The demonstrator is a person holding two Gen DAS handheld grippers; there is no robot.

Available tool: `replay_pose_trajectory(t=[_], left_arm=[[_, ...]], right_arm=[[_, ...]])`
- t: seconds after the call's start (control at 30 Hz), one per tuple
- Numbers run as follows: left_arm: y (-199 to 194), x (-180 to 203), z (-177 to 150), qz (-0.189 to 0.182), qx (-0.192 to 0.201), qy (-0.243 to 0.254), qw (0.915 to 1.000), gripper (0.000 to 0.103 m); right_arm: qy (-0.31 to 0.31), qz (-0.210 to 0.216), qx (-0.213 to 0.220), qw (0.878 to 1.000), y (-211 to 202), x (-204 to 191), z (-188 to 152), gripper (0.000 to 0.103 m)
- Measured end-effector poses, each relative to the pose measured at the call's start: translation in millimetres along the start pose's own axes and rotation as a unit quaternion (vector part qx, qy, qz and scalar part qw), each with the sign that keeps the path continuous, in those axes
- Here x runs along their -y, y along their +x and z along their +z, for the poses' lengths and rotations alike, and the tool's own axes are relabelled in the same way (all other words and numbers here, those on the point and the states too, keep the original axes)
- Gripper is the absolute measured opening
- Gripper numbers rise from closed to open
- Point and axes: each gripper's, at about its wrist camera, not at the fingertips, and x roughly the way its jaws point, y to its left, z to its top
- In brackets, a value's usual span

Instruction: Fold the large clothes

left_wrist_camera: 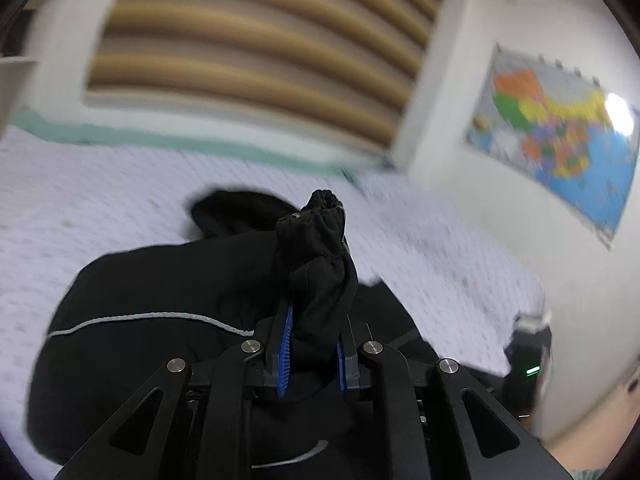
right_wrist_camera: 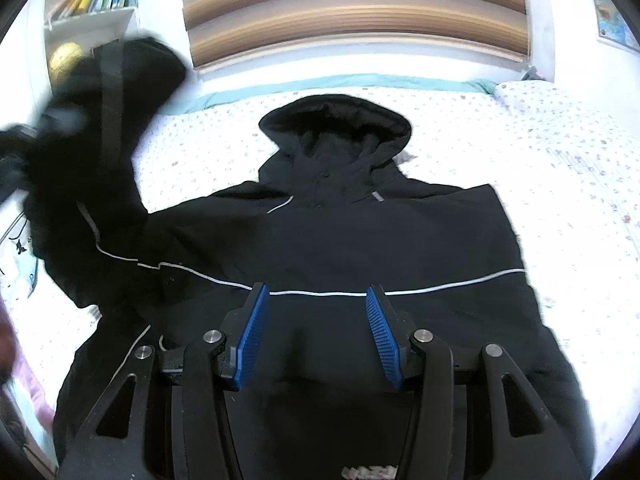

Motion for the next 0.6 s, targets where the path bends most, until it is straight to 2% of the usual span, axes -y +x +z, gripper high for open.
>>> replay_pose_trajectory(t=[0.07,0.17,0.23,0.33,0.37,0.4,0.43,0.5,0.53,0.6], left_arm=[[43.3,17.2,-15.2,-0.008,-0.048,0.001,0.9988,0.017],[102.4,25.5,-50.7,0.019,-0.119,-0.001,0.9927,0.017],[135.3,20.6,-72.7,0.023,-0.164,-0.014,0.9861,0.020],[154.2,13.6,-89.0,0.008,-0.206,-0.034,0.9778,0.025],[152.7,13.8,-89.2,0.002,-0.205,-0.039,0.9780,0.026],[150.3,11.9,-88.0,-0.007,-0.204,-0.047,0.9778,0.034],[147.2,7.9,-84.9,-0.029,-0.205,-0.064,0.9762,0.048],[135.8,-4.6,-79.0,-0.086,-0.199,-0.110,0.9700,0.059],[124.8,-11.9,-76.3,-0.112,-0.188,-0.137,0.9661,0.060],[106.1,-20.0,-70.6,-0.130,-0.169,-0.159,0.9640,0.061]], right_arm=[[0.004,-0.008,0.000,1.000,-8.8,11.6,-1.2,0.053],[0.013,-0.020,-0.010,1.000,-13.6,29.7,-6.0,0.054],[0.023,-0.025,-0.024,0.999,-13.1,43.0,-10.5,0.054],[0.044,-0.021,-0.043,0.998,-9.2,62.7,-16.9,0.054],[0.050,-0.017,-0.048,0.997,-7.3,68.8,-18.2,0.054],[0.057,-0.012,-0.052,0.997,-7.0,74.3,-20.2,0.054],[0.062,-0.007,-0.055,0.997,-6.1,77.1,-20.1,0.054],[0.077,0.014,-0.063,0.995,-2.6,83.2,-19.1,0.057],[0.090,0.033,-0.070,0.993,-0.2,85.0,-18.2,0.059],[0.108,0.062,-0.080,0.989,5.9,84.3,-16.1,0.061]])
